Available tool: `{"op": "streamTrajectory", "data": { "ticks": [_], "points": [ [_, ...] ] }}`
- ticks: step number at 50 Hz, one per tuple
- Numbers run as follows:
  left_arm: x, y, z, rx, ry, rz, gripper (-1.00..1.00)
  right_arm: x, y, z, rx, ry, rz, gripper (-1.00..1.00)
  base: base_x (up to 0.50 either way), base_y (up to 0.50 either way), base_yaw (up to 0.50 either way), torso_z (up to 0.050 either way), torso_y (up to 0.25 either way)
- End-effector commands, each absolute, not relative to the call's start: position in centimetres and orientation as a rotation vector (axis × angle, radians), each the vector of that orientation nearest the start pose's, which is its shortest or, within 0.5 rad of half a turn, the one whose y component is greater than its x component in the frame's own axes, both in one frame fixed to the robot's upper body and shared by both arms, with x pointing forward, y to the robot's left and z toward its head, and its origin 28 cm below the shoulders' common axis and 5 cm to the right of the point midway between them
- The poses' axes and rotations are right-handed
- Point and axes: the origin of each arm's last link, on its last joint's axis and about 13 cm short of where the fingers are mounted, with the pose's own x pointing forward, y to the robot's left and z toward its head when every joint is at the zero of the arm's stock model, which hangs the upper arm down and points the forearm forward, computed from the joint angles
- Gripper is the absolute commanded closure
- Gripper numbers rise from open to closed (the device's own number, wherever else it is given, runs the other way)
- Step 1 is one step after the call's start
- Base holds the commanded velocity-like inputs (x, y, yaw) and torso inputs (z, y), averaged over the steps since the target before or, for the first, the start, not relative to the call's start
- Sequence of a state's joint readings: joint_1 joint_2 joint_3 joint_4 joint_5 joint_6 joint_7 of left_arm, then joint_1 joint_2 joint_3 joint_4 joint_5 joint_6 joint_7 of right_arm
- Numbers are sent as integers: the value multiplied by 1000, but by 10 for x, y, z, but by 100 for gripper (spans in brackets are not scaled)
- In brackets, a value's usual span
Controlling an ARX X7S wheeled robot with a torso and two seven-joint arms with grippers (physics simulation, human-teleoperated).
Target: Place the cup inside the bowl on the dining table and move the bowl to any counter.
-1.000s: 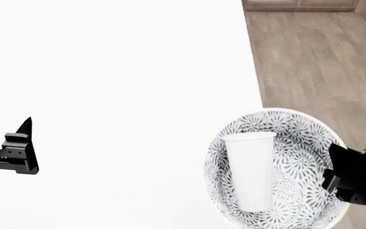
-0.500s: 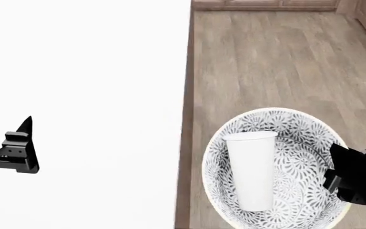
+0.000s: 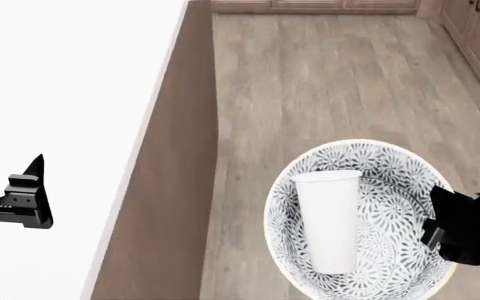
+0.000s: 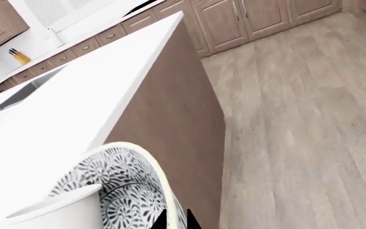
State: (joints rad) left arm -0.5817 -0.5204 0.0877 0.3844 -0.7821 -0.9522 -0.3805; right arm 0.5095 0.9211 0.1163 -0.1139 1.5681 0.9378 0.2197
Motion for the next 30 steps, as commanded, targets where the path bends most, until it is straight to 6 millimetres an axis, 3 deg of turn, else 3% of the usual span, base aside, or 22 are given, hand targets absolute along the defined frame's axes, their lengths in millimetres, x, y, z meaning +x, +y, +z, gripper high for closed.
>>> {"op": "streamTrajectory", "data": {
  "ticks": [1, 24, 30],
  "points": [
    [267, 266, 185, 32, 106, -26, -100, 236, -249, 214, 403, 289, 274, 100, 1, -500, 0, 0, 0],
    [269, 264, 184, 28, 107, -25, -100, 237, -248, 210, 408, 291, 284, 100, 1, -499, 0, 1, 0],
    [270, 263, 183, 29, 108, -25, -100, 237, -248, 210, 408, 282, 282, 100, 0, -174, 0, 0, 2]
  ]
}}
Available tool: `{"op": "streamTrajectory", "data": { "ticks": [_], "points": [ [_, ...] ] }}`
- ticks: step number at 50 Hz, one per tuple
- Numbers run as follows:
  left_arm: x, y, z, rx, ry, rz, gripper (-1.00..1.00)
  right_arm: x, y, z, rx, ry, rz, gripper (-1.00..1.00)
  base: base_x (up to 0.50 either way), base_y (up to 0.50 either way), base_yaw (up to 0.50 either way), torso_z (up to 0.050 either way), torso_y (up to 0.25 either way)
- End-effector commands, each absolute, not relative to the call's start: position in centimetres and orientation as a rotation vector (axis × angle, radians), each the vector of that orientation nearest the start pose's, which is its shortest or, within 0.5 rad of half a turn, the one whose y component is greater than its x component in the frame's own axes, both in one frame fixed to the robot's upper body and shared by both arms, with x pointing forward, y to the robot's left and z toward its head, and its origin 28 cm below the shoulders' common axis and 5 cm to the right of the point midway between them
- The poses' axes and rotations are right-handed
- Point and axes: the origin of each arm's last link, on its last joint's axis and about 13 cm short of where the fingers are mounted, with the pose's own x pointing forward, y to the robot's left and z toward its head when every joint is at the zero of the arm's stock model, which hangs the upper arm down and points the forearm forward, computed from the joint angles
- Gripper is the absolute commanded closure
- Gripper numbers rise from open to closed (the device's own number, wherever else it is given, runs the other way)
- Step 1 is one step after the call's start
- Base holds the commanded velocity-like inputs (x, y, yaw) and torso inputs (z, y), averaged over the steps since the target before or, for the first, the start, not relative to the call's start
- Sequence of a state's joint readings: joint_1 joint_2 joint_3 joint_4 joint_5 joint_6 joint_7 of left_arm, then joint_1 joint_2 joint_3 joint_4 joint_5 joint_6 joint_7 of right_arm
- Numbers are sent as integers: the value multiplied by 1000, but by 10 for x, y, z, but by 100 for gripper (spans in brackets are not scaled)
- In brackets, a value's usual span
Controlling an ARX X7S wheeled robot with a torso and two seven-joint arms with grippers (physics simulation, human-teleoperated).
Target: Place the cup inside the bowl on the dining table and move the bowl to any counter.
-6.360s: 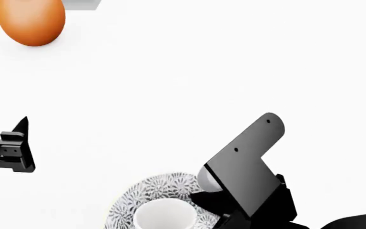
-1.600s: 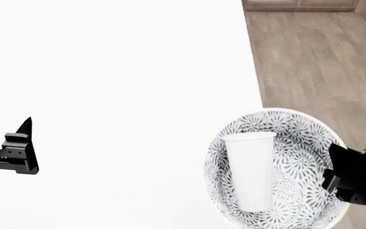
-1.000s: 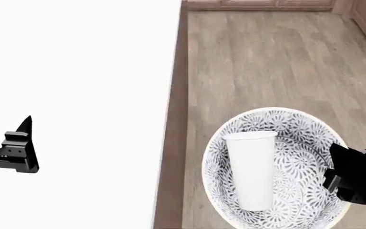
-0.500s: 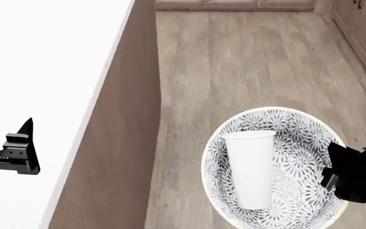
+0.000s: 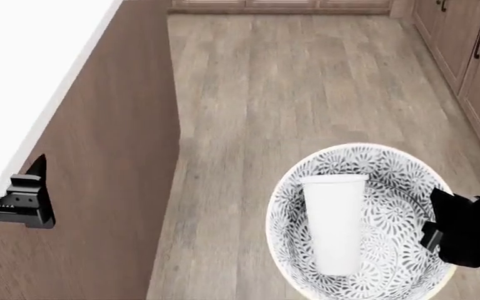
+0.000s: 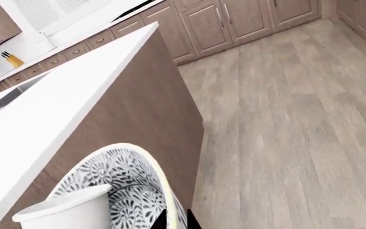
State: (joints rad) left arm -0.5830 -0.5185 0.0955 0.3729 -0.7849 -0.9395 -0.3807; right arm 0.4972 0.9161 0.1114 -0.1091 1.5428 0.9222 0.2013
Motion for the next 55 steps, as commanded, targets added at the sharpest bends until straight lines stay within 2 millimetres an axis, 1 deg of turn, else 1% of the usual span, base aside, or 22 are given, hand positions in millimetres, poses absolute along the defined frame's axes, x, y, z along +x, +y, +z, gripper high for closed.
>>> {"op": "streamTrajectory", "data": {
  "ticks": [1, 9, 16, 32, 43, 49, 55],
  "points": [
    [270, 263, 183, 30, 108, -25, -100, 237, -248, 210, 406, 281, 283, 100, 0, 0, 0, 0, 0],
    [270, 263, 183, 29, 109, -25, -100, 240, -248, 211, 415, 285, 268, 100, 7, -7, 0, 0, 0],
    [270, 264, 183, 29, 109, -26, -100, 243, -246, 212, 400, 287, 275, 100, 338, -106, 0, 0, 0],
    [270, 266, 183, 28, 110, -24, -100, 248, -244, 209, 396, 296, 272, 100, 491, -175, 0, 0, 1],
    [271, 267, 182, 26, 111, -20, -100, 251, -243, 211, 392, 297, 277, 100, 500, -182, 0, 0, 2],
    [272, 266, 180, 25, 115, -21, -100, 250, -243, 207, 397, 305, 276, 100, 500, -178, 0, 0, 2],
    [274, 265, 180, 23, 115, -21, -100, 251, -242, 209, 400, 299, 279, 100, 500, -180, 0, 0, 0]
  ]
}}
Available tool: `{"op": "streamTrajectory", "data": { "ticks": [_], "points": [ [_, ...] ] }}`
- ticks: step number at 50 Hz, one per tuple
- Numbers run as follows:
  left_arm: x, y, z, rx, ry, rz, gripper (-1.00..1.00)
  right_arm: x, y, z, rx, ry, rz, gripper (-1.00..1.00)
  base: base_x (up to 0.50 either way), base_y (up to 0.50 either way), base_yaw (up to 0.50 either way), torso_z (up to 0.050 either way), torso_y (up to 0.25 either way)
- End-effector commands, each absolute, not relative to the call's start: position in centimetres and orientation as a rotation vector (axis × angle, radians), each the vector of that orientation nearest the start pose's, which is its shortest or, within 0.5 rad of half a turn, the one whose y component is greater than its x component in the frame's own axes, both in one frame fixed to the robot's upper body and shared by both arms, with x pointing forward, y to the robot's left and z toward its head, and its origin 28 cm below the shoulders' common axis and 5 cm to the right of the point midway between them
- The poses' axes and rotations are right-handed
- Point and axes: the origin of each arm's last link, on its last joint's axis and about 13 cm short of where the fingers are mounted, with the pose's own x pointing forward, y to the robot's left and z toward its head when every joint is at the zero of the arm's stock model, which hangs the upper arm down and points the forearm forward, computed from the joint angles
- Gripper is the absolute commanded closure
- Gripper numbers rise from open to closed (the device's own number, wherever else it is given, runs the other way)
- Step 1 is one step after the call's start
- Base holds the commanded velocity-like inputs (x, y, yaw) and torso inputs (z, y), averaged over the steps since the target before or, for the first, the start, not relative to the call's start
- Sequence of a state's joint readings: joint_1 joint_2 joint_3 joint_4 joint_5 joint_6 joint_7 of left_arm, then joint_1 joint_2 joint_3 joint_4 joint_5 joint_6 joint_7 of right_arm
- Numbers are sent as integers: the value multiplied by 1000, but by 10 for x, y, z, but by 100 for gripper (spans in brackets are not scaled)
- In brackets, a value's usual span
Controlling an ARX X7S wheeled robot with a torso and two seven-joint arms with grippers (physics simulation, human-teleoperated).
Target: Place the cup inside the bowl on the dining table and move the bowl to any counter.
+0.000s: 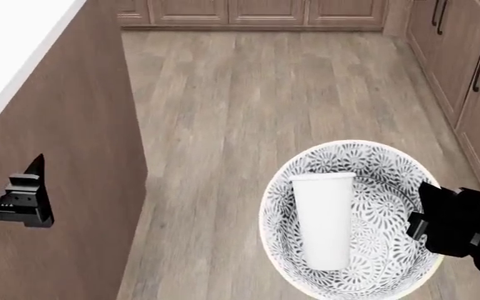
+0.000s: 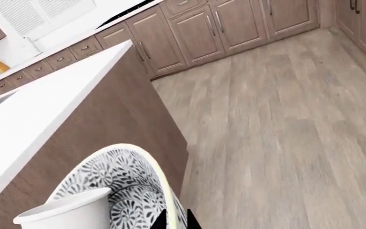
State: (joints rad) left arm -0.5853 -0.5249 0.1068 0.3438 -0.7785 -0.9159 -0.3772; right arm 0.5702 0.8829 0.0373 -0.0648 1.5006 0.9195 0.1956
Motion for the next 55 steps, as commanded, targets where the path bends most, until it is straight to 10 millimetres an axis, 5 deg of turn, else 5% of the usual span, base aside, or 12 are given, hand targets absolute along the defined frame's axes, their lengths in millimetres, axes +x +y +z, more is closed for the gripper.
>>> {"op": "streamTrajectory", "data": {
  "ticks": [1, 55],
  "points": [
    [275, 265, 181, 22, 113, -22, -100, 251, -242, 210, 400, 298, 280, 100, 500, -183, 0, 0, 10],
    [281, 270, 182, 23, 110, -14, -100, 272, -235, 214, 387, 296, 297, 100, 500, -94, 0, 0, 1]
  ]
}}
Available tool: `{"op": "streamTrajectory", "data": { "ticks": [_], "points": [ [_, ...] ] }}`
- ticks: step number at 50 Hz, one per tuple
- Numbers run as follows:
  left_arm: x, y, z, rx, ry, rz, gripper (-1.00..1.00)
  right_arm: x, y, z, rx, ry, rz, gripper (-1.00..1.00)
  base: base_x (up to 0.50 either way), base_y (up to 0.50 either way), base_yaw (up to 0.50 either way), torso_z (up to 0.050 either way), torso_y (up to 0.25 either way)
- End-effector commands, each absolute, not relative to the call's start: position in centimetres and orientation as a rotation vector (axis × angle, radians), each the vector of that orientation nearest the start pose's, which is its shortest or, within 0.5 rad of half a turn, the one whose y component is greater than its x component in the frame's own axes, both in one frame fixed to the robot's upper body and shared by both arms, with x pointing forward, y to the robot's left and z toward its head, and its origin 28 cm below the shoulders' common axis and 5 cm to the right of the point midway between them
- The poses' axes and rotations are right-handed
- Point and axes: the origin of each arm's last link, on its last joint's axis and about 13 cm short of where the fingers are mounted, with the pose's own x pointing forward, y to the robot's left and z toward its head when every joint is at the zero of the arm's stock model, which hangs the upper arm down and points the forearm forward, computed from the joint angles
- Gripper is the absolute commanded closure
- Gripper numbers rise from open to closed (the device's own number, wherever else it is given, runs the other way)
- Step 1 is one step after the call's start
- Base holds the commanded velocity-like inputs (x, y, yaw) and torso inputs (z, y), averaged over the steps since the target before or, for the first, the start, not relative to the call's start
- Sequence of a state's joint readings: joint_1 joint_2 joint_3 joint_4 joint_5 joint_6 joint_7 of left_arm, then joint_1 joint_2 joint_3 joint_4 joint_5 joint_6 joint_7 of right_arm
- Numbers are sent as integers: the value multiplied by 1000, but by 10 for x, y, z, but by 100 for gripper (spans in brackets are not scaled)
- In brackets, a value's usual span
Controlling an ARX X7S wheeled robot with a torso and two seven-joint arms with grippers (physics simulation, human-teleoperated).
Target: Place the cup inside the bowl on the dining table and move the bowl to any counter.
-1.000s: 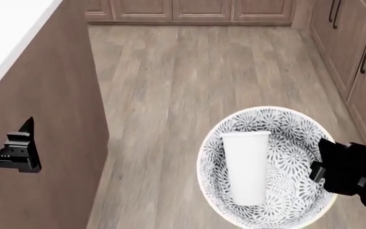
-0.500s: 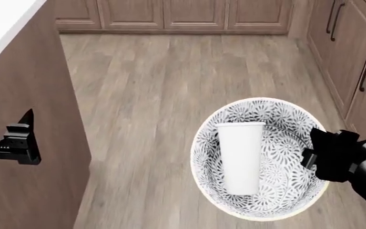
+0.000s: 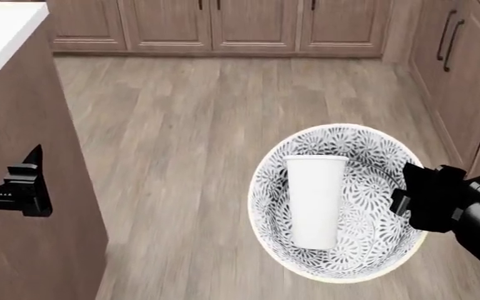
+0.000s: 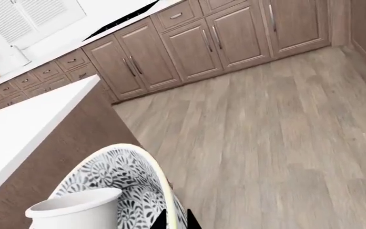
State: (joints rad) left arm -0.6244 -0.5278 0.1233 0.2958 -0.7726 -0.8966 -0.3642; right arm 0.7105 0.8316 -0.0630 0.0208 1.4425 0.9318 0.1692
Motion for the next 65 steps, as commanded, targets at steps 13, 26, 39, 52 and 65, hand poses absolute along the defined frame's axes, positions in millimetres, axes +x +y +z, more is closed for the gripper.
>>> {"op": "streamTrajectory", "data": {
  "ticks": [13, 26, 39, 52, 65],
  "points": [
    [279, 271, 182, 24, 109, -11, -100, 272, -235, 217, 389, 284, 295, 100, 500, 1, 0, 0, 2],
    [282, 270, 180, 26, 116, -12, -100, 271, -235, 213, 398, 283, 300, 100, 500, 1, 0, 0, 2],
    [283, 270, 180, 22, 116, -13, -100, 270, -235, 214, 399, 282, 299, 100, 500, 1, 0, 0, 2],
    [285, 268, 181, 24, 112, -16, -100, 272, -233, 216, 395, 281, 306, 100, 500, -6, 0, 0, 2],
    [284, 268, 177, 21, 120, -16, -100, 272, -232, 214, 400, 278, 308, 100, 500, -11, 0, 0, 2]
  ]
}}
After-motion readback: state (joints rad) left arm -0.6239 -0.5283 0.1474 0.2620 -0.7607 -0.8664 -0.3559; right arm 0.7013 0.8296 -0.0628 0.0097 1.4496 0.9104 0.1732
